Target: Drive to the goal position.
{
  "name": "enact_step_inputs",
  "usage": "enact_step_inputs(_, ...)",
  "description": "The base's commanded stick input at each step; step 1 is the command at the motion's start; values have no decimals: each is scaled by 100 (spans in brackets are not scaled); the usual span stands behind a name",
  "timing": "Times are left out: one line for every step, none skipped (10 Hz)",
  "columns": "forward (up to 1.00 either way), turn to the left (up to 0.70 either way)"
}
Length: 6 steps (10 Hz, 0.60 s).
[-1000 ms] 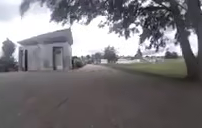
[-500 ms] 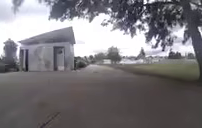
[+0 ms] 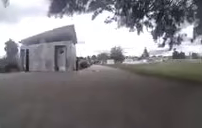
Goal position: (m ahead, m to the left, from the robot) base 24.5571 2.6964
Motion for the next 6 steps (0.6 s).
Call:
enact_step_inputs(100, 0)
enact_step_inputs(100, -1)
enact_step_inputs(100, -9)
enact_step_inputs(100, -17)
enact_step_inputs(100, -25)
enact_step_inputs(100, -27)
